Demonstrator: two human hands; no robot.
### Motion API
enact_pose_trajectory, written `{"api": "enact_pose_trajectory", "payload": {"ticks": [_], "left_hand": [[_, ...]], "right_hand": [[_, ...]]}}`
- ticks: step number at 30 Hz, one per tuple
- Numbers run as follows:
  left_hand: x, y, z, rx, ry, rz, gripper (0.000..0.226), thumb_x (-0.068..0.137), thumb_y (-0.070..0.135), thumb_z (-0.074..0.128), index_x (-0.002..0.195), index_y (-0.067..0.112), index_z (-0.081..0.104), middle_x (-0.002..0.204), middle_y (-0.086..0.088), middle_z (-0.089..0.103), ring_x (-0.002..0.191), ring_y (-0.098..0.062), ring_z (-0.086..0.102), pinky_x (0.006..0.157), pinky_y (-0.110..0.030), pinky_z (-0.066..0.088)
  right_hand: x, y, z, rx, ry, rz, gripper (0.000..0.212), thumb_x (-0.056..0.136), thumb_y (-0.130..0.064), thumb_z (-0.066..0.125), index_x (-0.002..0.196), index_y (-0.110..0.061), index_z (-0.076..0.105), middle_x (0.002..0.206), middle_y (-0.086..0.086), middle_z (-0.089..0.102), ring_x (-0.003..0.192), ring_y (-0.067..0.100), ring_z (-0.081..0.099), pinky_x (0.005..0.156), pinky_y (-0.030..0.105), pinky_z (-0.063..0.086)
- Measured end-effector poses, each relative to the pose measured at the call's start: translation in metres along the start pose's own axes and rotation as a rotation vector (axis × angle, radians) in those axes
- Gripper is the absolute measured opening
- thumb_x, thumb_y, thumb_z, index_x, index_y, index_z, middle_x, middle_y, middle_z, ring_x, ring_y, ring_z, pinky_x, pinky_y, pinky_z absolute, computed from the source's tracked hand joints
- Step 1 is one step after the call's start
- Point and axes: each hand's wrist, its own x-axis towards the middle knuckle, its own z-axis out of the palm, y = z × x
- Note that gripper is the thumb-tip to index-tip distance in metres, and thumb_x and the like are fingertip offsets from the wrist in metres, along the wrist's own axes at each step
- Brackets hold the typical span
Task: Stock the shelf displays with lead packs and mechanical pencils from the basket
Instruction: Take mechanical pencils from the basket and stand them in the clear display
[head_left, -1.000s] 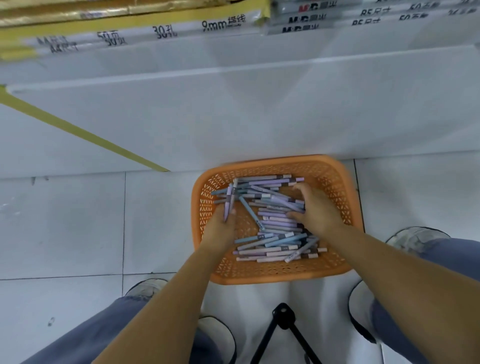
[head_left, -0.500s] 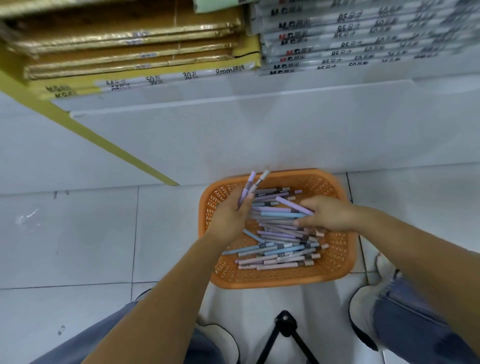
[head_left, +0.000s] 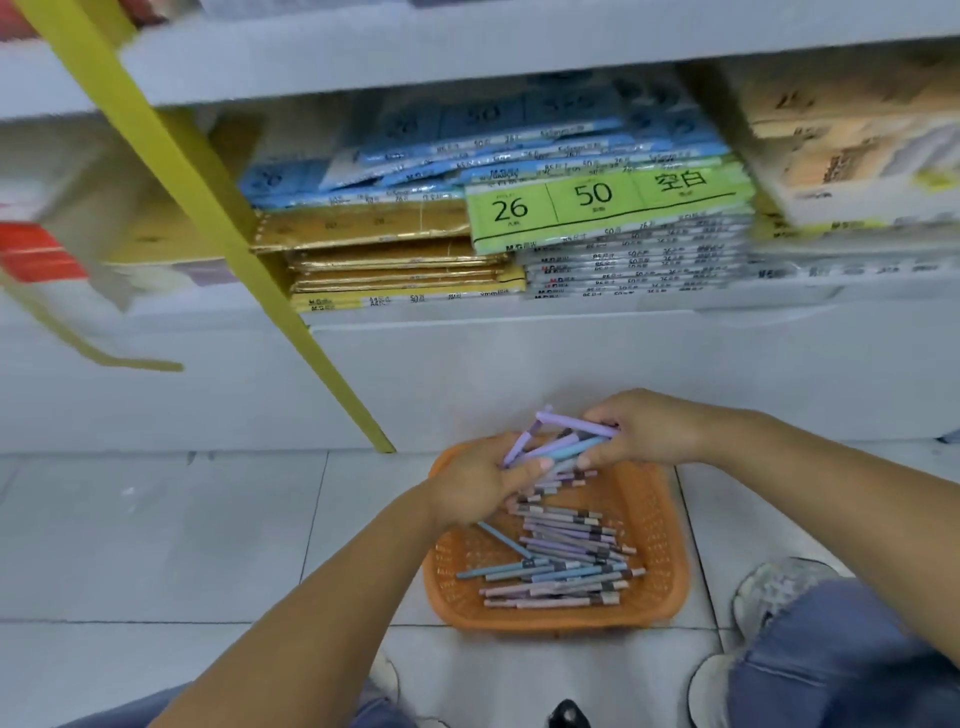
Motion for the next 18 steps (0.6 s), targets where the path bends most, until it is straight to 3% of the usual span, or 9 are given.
{"api": "enact_pose_trajectory", "payload": {"ticks": [3, 5, 7, 9, 10, 13, 15, 18], "left_hand": [[-0.019, 0.028, -0.011, 0.029, 0.044, 0.035, 0.036, 0.102, 0.038, 0.053, 0.135, 0.022, 0.054, 0.143, -0.014, 0.054, 0.13, -0.029, 0.05, 0.096, -0.031, 0.045], [-0.031, 0.047, -0.018, 0.005, 0.067, 0.056, 0.042, 0.102, 0.038, 0.052, 0.142, 0.026, 0.048, 0.146, -0.009, 0.051, 0.132, -0.029, 0.048, 0.093, -0.036, 0.047], [-0.042, 0.064, -0.024, -0.004, 0.104, 0.077, 0.042, 0.103, 0.037, 0.052, 0.142, 0.021, 0.047, 0.122, -0.003, 0.064, 0.103, -0.025, 0.064, 0.072, -0.028, 0.045], [-0.054, 0.075, -0.032, -0.014, 0.15, 0.092, 0.035, 0.104, 0.036, 0.05, 0.131, 0.014, 0.049, 0.085, 0.002, 0.055, 0.066, -0.013, 0.05, 0.06, -0.026, 0.037], [-0.059, 0.079, -0.036, -0.015, 0.182, 0.1, 0.029, 0.104, 0.037, 0.049, 0.125, 0.016, 0.05, 0.081, 0.002, 0.048, 0.064, -0.012, 0.043, 0.059, -0.026, 0.035], [-0.074, 0.09, -0.047, -0.067, 0.282, 0.126, 0.022, 0.103, 0.04, 0.05, 0.115, 0.023, 0.053, 0.081, 0.002, 0.047, 0.065, -0.01, 0.04, 0.057, -0.024, 0.036], [-0.082, 0.103, -0.052, -0.16, 0.336, 0.168, 0.022, 0.102, 0.039, 0.052, 0.114, 0.021, 0.054, 0.076, 0.005, 0.045, 0.059, -0.007, 0.038, 0.055, -0.023, 0.034], [-0.09, 0.126, -0.054, -0.3, 0.397, 0.273, 0.016, 0.102, 0.036, 0.053, 0.108, 0.022, 0.057, 0.071, 0.008, 0.045, 0.055, -0.006, 0.036, 0.052, -0.021, 0.034]], "right_hand": [[-0.02, -0.02, -0.021, -0.118, 0.073, -0.073, 0.025, 0.088, -0.046, 0.065, 0.097, -0.023, 0.064, 0.083, -0.002, 0.062, 0.074, 0.013, 0.056, 0.057, 0.019, 0.035], [-0.037, -0.035, -0.036, -0.091, 0.129, -0.145, 0.017, 0.086, -0.045, 0.068, 0.097, -0.033, 0.062, 0.088, -0.008, 0.064, 0.081, 0.011, 0.058, 0.064, 0.02, 0.039], [-0.054, -0.048, -0.051, -0.055, 0.206, -0.188, 0.025, 0.084, -0.044, 0.071, 0.105, -0.04, 0.059, 0.1, -0.015, 0.063, 0.09, 0.005, 0.058, 0.076, 0.021, 0.044], [-0.071, -0.057, -0.066, -0.055, 0.301, -0.152, 0.04, 0.084, -0.045, 0.07, 0.119, -0.038, 0.051, 0.109, -0.015, 0.055, 0.094, 0.006, 0.056, 0.078, 0.024, 0.045], [-0.079, -0.061, -0.074, -0.045, 0.333, -0.121, 0.04, 0.087, -0.044, 0.066, 0.121, -0.035, 0.048, 0.108, -0.012, 0.052, 0.091, 0.008, 0.055, 0.075, 0.025, 0.044], [-0.101, -0.069, -0.089, 0.038, 0.382, -0.081, 0.006, 0.098, -0.029, 0.05, 0.104, -0.03, 0.048, 0.089, -0.007, 0.053, 0.069, 0.004, 0.05, 0.062, 0.022, 0.04], [-0.114, -0.078, -0.095, 0.079, 0.432, -0.117, 0.009, 0.101, -0.022, 0.045, 0.1, -0.029, 0.05, 0.079, -0.007, 0.053, 0.058, -0.002, 0.047, 0.056, 0.016, 0.04], [-0.127, -0.094, -0.1, 0.267, 0.5, -0.217, 0.019, 0.099, -0.018, 0.053, 0.112, -0.03, 0.06, 0.081, -0.003, 0.053, 0.053, 0.002, 0.05, 0.05, 0.02, 0.04]]}}
